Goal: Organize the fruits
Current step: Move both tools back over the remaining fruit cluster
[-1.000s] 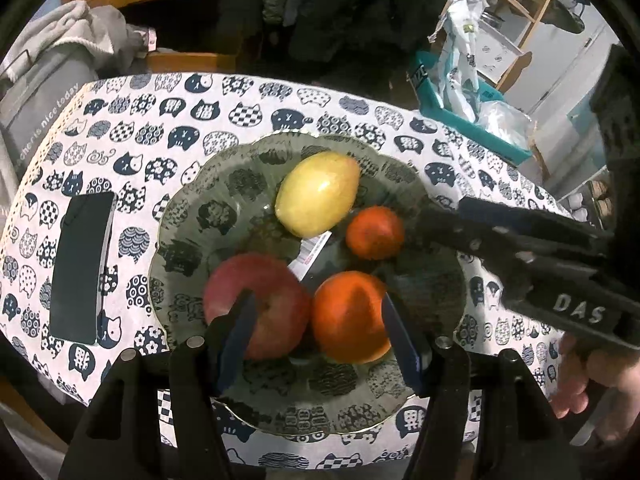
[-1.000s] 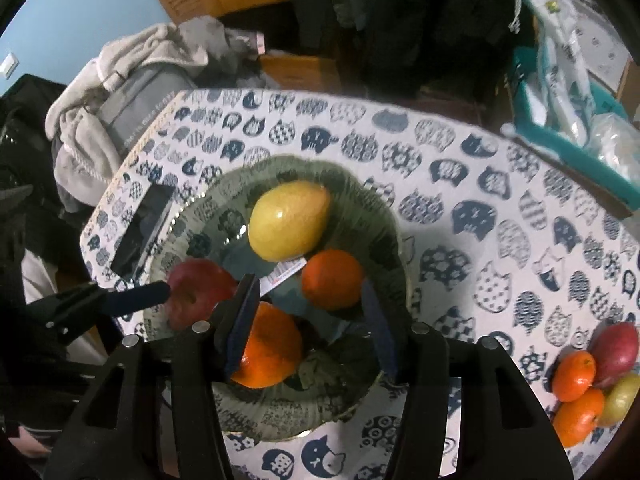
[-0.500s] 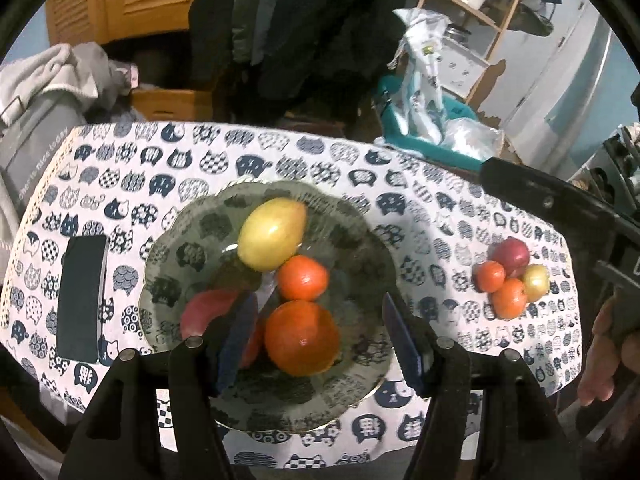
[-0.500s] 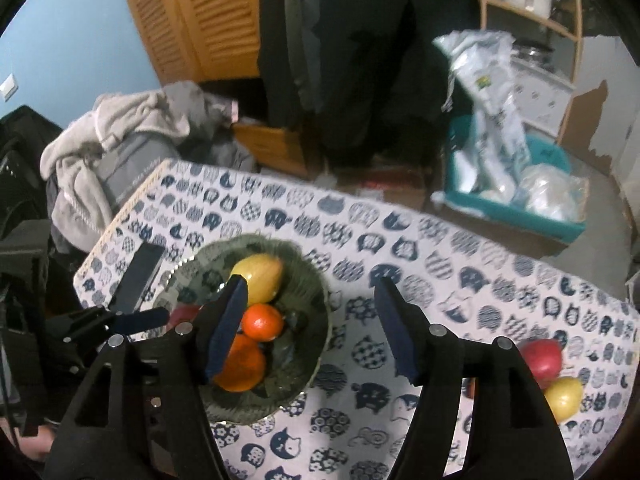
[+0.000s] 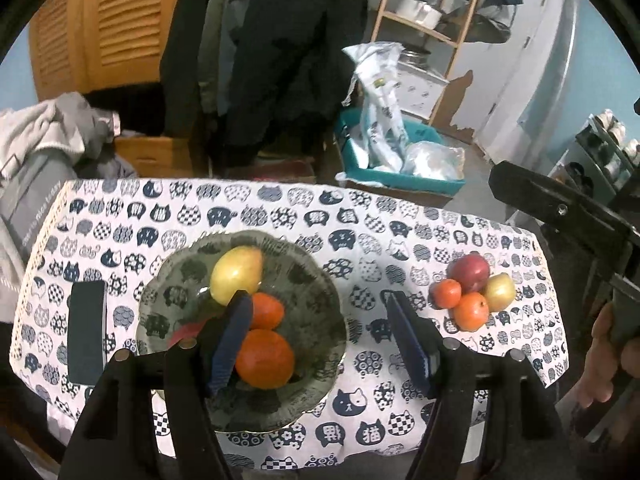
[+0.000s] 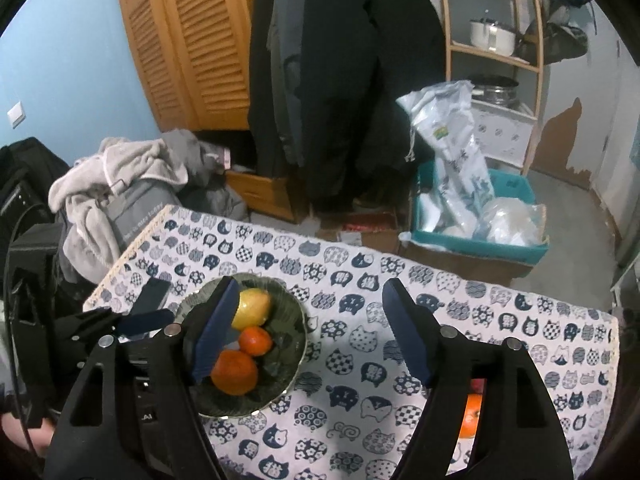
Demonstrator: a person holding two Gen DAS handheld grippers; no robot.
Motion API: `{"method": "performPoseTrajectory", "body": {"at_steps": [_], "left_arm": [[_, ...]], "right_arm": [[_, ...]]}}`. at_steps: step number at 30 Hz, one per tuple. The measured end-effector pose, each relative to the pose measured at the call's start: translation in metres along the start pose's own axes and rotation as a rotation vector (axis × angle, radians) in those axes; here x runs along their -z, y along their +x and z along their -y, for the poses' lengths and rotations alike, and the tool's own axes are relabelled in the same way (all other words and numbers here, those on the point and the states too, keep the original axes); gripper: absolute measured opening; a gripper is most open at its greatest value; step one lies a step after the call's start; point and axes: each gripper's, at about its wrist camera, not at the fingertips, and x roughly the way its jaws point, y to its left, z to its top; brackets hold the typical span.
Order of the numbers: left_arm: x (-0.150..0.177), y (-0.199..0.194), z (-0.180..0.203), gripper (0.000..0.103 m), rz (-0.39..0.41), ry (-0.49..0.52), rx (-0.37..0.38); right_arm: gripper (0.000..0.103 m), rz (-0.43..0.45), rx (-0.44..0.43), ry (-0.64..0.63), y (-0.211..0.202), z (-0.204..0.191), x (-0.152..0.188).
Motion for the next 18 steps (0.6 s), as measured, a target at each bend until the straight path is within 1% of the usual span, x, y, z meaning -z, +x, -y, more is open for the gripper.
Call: {"method": "performPoseTrajectory", "body": {"at_steps": [4, 6, 9, 15, 18], "left_arm": [[-0.002, -0.006, 0.012, 0.074, 0.012, 0.024, 0.01], [-0.003, -0.007, 0.018, 0.075, 0.015, 0.033, 0.015], [-0.004, -0.01, 0.027, 0.079, 0.019, 0.043, 0.022], [-0.007, -0.009, 0.044, 0.079, 0.018, 0.066, 0.033], [-0.009, -0.007, 0.055, 0.079, 0.01, 0.08, 0.041]], "right_arm": [[0.077, 0.02, 0.008, 0.011, -0.015, 0.007, 0.0], [0.08, 0.029, 0.022, 0.01, -0.022, 0.011, 0.001], [0.081, 0.042, 0.043, 0.01, -0.032, 0.016, 0.004], [0.084, 0.063, 0.066, 0.027, -0.05, 0.032, 0.009], [0.084, 0.071, 0.092, 0.034, -0.057, 0.041, 0.013]]}}
